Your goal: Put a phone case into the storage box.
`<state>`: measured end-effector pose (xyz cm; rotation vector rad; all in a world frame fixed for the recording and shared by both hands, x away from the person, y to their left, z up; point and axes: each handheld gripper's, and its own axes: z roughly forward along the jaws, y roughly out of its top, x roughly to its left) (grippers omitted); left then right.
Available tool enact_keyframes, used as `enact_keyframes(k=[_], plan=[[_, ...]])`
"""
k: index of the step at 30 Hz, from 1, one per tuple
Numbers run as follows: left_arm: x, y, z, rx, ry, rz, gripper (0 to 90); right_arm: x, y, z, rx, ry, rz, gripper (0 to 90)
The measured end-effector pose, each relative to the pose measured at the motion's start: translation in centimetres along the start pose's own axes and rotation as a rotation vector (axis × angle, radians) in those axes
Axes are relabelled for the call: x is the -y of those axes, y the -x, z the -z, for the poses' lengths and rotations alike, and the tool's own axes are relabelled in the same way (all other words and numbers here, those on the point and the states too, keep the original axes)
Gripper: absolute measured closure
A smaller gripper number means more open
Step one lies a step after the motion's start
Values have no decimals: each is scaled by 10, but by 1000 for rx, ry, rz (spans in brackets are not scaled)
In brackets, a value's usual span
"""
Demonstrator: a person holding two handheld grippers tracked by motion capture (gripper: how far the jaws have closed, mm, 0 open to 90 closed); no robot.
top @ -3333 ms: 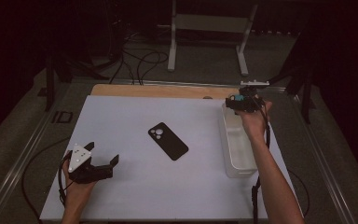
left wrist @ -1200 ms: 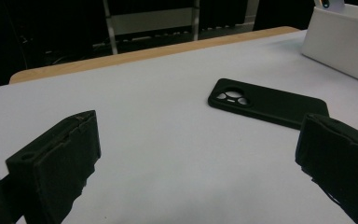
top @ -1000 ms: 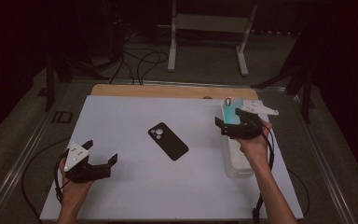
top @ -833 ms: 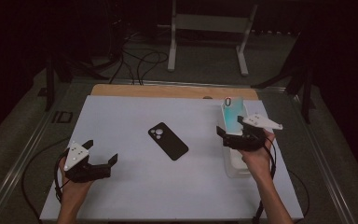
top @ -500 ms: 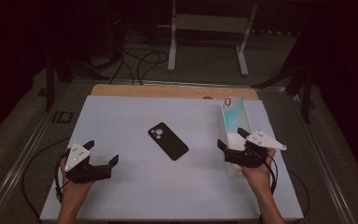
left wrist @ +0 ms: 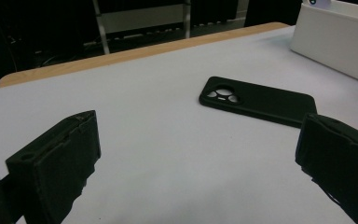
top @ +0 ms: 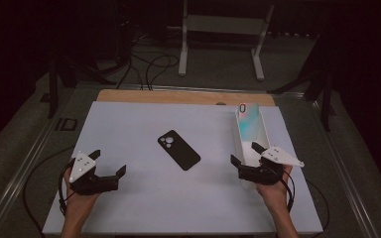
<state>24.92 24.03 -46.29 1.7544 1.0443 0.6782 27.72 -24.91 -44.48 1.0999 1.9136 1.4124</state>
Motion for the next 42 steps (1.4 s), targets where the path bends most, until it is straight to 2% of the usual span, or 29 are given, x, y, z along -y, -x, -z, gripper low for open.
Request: enact_keyframes(k=[11,15,16,19,21,22,27,28,33,34,42], plan=[[2,1,-2,-3,-10,1,4,-7,-2,-1,-23,-30,-8,119],[3,2,-3,-2,-9,3,4,-13,-5,-5,-30,-45,6,124],[3,2,-3,-2,-10,4,4,-21,-9,-9,-43,-54,15,128],[4,2,-3,-3,-12,3,4,-29,-14,-15,-59,-70,32,132],[4,1,-3,-4,-11,7,4,-29,-14,-15,-59,-70,32,132],[4,1,-3,-5,-13,7,4,-36,-17,-24,-60,-100,43,136],[4,1,-3,-6,-14,5,4,-45,-22,-34,-79,-136,53,132],[4,1,-3,-5,-15,6,4,-49,-24,-40,-100,-167,57,124],[5,1,-3,-3,-17,4,4,-56,-29,-46,-108,-181,67,112],[4,1,-3,-4,-16,7,4,-63,-34,-54,-132,-206,76,98],[4,0,-2,-4,-17,6,4,-74,-49,-77,-162,-285,107,93]])
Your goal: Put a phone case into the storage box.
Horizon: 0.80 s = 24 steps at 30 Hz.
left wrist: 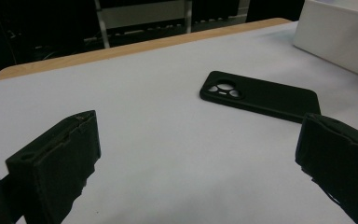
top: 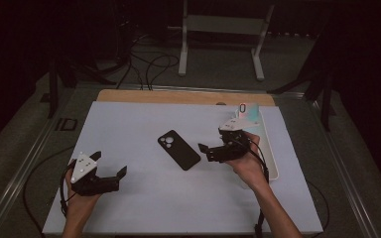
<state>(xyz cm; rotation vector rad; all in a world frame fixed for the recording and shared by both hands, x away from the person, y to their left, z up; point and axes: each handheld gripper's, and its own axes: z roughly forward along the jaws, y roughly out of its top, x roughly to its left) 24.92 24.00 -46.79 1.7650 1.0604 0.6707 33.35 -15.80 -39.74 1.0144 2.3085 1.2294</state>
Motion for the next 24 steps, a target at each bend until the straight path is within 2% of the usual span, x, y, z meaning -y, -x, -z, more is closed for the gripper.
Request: enact_keyframes(k=[5,9,24], plan=[[0,-1,1,0,0,3,4,-7,-4,-11,-10,-33,18,93],[0,0,0,1,0,3,4,-12,-8,-23,-13,-81,34,88],[0,-1,0,4,-1,3,4,-16,-11,-49,-32,-151,55,82]])
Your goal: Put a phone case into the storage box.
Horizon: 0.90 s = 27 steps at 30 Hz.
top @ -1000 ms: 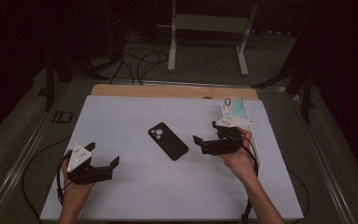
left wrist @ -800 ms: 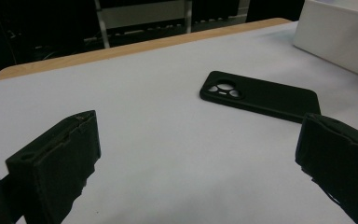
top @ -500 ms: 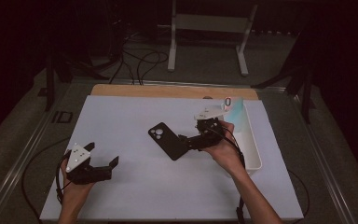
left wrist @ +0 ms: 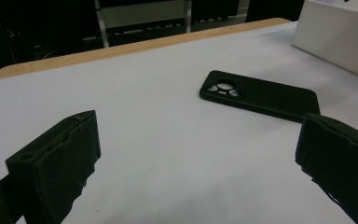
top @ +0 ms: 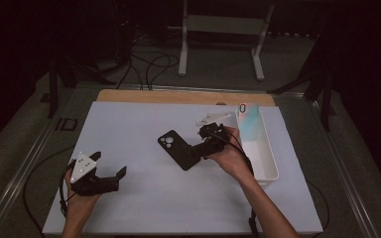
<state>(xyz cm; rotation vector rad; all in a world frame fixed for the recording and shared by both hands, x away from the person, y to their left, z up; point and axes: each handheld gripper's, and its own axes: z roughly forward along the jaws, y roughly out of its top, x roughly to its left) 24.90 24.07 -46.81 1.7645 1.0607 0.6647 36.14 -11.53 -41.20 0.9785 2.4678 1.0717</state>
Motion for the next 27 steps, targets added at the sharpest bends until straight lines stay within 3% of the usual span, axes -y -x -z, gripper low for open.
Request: enact_keyframes(k=[18,27], plan=[[0,1,-1,6,-9,-4,4,-5,-3,-21,-17,-85,13,82],[1,1,-1,6,-7,0,4,-4,-6,-48,-24,-190,33,81]])
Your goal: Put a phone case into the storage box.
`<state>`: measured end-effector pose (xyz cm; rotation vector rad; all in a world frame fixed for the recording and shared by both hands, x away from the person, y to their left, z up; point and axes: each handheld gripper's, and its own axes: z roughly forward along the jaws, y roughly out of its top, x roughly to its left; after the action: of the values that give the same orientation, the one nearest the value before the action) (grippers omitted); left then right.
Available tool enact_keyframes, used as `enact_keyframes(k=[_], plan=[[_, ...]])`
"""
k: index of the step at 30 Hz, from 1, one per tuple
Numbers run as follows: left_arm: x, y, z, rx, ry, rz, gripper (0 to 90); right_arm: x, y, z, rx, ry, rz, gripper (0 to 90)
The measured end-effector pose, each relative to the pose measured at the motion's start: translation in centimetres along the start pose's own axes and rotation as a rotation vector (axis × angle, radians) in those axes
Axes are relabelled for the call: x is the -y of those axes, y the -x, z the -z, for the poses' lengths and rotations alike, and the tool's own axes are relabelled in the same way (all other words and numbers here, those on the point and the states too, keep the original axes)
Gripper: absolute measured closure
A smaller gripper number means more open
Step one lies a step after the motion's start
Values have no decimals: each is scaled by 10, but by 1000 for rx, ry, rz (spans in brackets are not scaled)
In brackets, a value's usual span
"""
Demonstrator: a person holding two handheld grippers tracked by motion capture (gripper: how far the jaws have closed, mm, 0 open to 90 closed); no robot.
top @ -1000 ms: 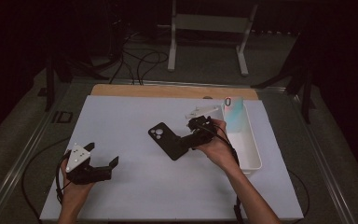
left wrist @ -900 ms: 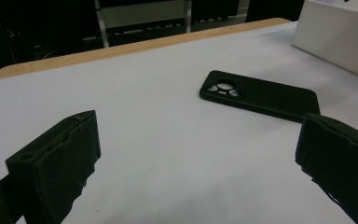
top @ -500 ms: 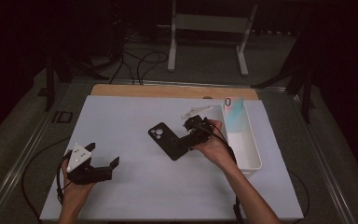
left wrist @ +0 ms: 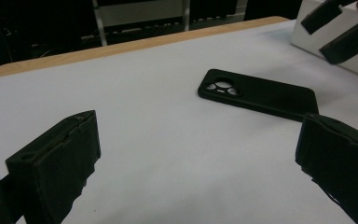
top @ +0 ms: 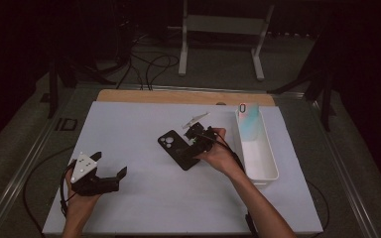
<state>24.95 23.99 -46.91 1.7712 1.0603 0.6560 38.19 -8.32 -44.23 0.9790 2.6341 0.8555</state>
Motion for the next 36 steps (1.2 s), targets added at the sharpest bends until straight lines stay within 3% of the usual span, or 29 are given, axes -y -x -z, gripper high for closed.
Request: enact_keyframes(k=[7,11,18,21,25,32,36], plan=[[0,0,0,1,1,0,4,3,-1,-14,7,-59,13,76],[0,0,0,0,2,2,4,7,1,-29,-1,-102,5,76],[0,0,0,1,0,0,4,12,1,-40,-10,-120,-13,76],[0,0,0,2,-2,-5,4,17,4,-54,-15,-150,-29,76],[0,0,1,1,3,0,4,19,3,-58,-13,-157,-29,76],[0,0,1,0,3,1,4,20,-2,-69,34,-199,-7,77],[0,0,1,1,2,-1,4,20,-1,-71,29,-210,-29,81]])
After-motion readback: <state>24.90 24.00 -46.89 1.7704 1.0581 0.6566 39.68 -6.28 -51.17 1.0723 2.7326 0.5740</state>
